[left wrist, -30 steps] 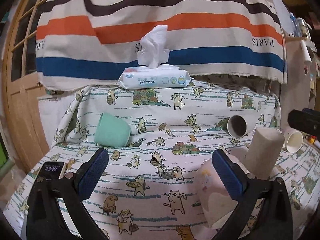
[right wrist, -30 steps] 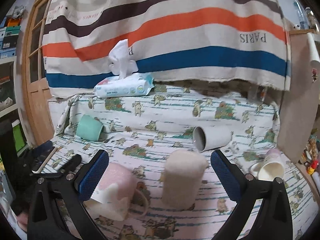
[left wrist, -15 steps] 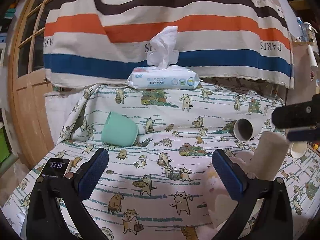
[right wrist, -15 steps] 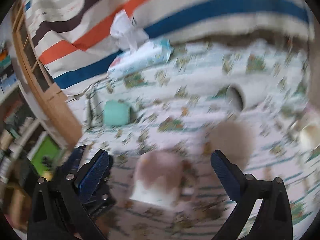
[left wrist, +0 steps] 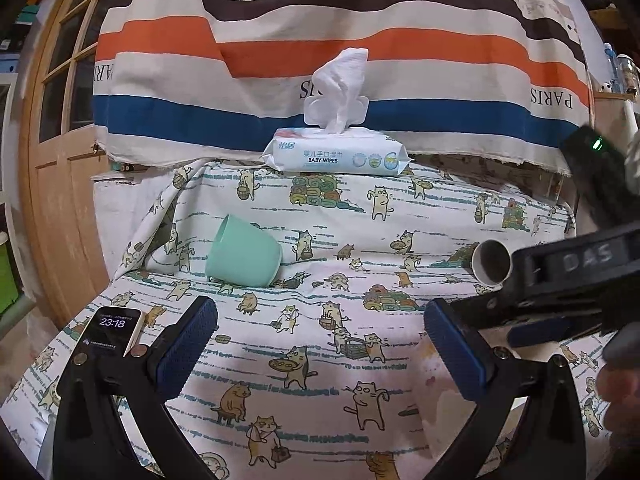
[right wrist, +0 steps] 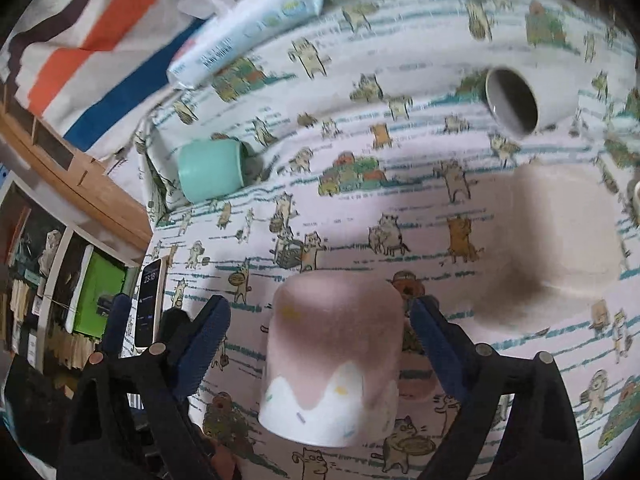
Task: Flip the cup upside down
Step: 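Move the right tool to the pink-and-white mug and grasp its body, then lift the mug with the right tool and rotate it rim-down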
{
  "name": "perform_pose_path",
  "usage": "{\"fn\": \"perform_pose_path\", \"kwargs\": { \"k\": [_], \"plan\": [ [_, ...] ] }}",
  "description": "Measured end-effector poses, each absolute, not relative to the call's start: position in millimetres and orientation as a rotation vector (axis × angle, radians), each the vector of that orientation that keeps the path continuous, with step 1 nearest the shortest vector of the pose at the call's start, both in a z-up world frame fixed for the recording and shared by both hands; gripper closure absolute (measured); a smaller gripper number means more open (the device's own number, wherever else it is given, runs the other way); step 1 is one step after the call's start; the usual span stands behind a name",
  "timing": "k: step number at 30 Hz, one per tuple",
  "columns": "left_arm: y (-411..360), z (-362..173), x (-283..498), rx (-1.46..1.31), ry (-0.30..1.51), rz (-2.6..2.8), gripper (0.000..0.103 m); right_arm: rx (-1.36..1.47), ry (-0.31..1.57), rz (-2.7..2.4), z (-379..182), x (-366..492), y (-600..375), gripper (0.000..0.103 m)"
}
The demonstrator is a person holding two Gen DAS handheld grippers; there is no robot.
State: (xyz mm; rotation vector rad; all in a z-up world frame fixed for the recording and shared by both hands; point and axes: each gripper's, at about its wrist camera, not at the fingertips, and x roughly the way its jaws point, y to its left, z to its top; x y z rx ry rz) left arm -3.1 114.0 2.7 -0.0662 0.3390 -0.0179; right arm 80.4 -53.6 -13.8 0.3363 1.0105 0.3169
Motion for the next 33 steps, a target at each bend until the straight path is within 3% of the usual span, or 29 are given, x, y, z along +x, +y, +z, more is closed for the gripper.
{"fn": "perform_pose_path", "kwargs": {
  "k": [20, 28, 33],
  "plan": [
    [112.0, 3.4, -2.5, -0.062, 0.343, -0.028, 0.000, 0.369, 1.153, 0.331, -54.0, 114.9, -49.6, 0.017],
    [112.2, 3.1, -1.6, -0.064, 0.346, -0.028, 0.000, 0.355, 1.109, 0.350, -48.0, 106.4, -58.7, 0.017],
    [112.2, 3.2, -1.7, -0.064, 0.346, -0.028, 0.000, 0.273, 0.984, 0.337, -21.5, 87.3, -68.2, 0.017]
  ]
}}
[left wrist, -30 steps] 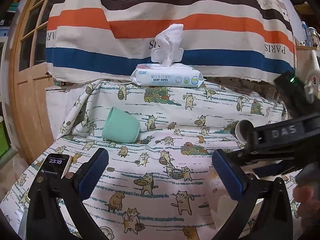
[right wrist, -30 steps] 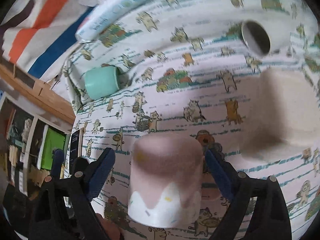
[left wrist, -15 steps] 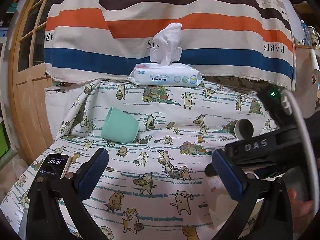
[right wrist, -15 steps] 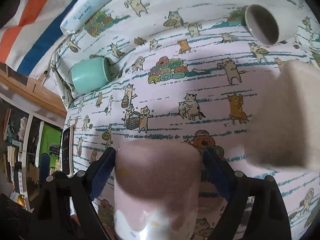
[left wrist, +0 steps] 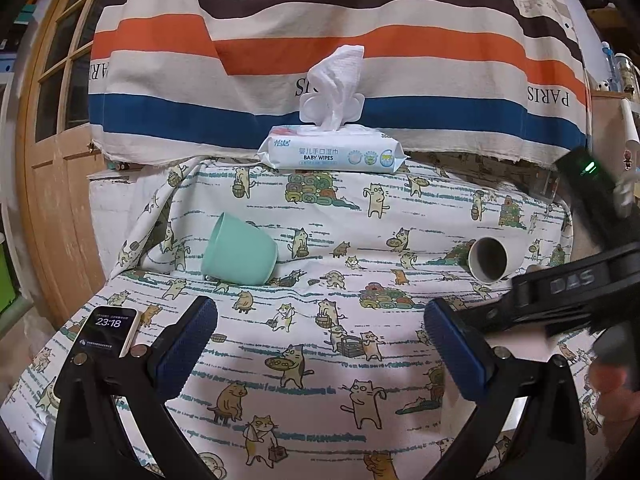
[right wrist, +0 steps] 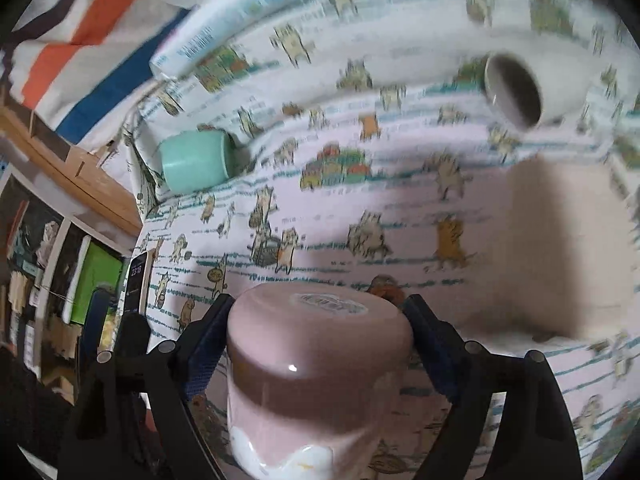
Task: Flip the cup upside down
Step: 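Lift the mug with the right tool and rotate it rim-down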
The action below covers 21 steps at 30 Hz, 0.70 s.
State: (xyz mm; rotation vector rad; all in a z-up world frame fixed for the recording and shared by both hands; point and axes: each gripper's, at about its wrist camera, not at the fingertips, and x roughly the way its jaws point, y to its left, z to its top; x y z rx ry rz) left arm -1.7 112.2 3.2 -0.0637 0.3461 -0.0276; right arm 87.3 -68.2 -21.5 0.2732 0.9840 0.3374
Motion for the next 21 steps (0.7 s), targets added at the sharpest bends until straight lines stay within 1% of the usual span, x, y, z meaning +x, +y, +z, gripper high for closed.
{"fn": "perform_pose_path", "kwargs": {
  "k": [4, 13, 21],
  "plan": [
    [112.2, 3.2, -1.8, -0.065, 0.347, -0.027, 0.000, 0.186, 0.897, 0.304, -4.9, 73.3, -70.8, 0.017],
    [112.2, 3.2, -1.4, -0.063, 0.347, -0.028, 0.000, 0.060, 0.799, 0.286, -4.1, 59.2, -54.9, 0.017],
    [110.4, 2.8, -2.0, -0.056, 0.346, -0.031, 0.000, 0.091, 0.732, 0.319, 0.4, 53.2, -60.7, 0.017]
  ]
}}
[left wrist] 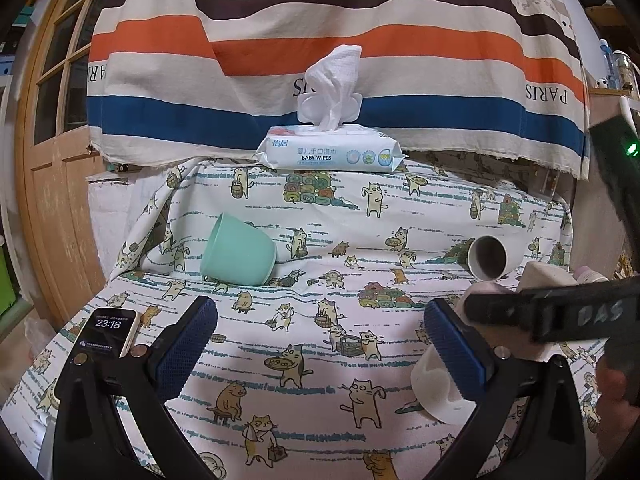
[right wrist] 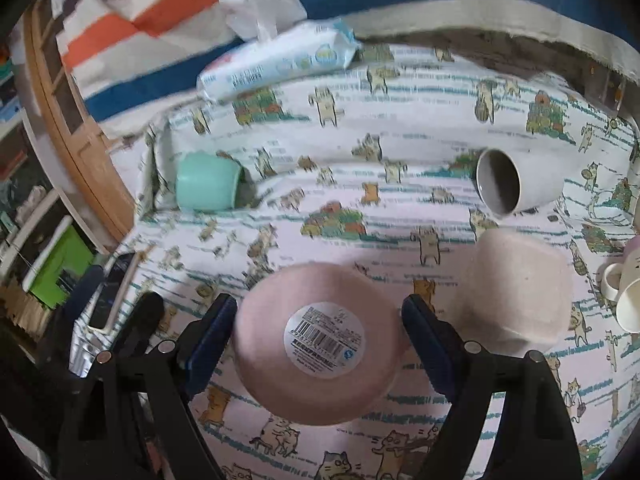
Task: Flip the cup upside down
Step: 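Lift the mug with the right tool and rotate it rim-down, then lower the inverted mug onto the cloth and open the right tool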
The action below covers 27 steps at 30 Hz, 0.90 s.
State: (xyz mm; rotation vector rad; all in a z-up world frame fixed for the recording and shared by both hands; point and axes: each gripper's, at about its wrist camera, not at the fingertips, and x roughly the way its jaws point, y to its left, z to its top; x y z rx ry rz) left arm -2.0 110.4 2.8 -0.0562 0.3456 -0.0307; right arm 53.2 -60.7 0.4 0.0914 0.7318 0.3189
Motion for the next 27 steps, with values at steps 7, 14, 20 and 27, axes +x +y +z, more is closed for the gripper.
{"fn": "perform_pose_path", "kwargs": {
  "k": [7, 14, 20, 27],
  "plan": [
    [110.2, 2.6, -1.7, -0.056, 0.347, -0.031, 0.000, 0.121, 0.575, 0.312, 28.2, 31.6, -78.5, 0.002],
    [107.8, 2.2, -2.3, -0.047, 0.336, -0.031, 0.000, 0.069, 0.360, 0.238, 48.6, -2.8, -108.4, 0.001],
    [102.7, 3.7, -7.8, -0.017, 0.308, -0.034, 0.000, 0.014, 0.233, 0.171, 53.2, -25.5, -139.1, 0.001],
    [101.0, 4.9, -7.1, -0.010, 0.308, -0.032, 0.000, 0.023, 0.171, 0.143, 49.2, -41.3, -175.6, 0.000]
  ]
}}
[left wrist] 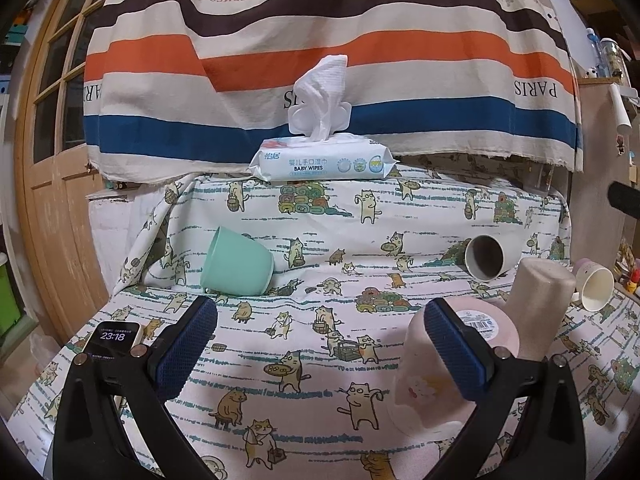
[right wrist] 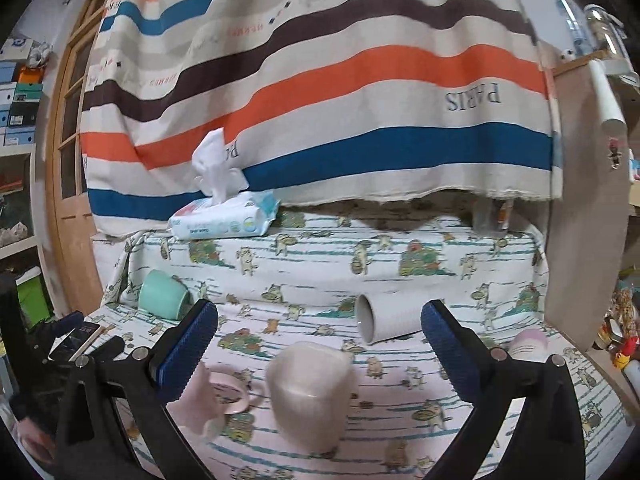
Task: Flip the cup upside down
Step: 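Lower the inverted mug onto the cloth and open the right tool, then withdraw the right tool away from the mug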
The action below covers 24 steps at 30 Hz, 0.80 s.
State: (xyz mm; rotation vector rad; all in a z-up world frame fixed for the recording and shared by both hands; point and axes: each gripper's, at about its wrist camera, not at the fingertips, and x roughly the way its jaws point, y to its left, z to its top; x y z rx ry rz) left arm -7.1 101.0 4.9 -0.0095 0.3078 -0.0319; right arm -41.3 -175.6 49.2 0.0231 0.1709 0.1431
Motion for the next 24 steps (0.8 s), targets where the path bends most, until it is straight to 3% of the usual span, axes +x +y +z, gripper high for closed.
{"fn": "perform_pose_path", "kwargs": {
  "k": [15, 24],
  "plan": [
    [101.0, 4.5, -6.7, -0.008, 0.312, -0.029, 0.000, -0.029, 0.158, 0.108, -8.3, -40.9, -215.2, 0.000],
    [100.8, 4.1, -6.3, -0.005, 0.311, -0.029, 0.000, 0.002, 0.200, 0.146, -14.7, -32.5, -223.3, 0.000]
  ]
}}
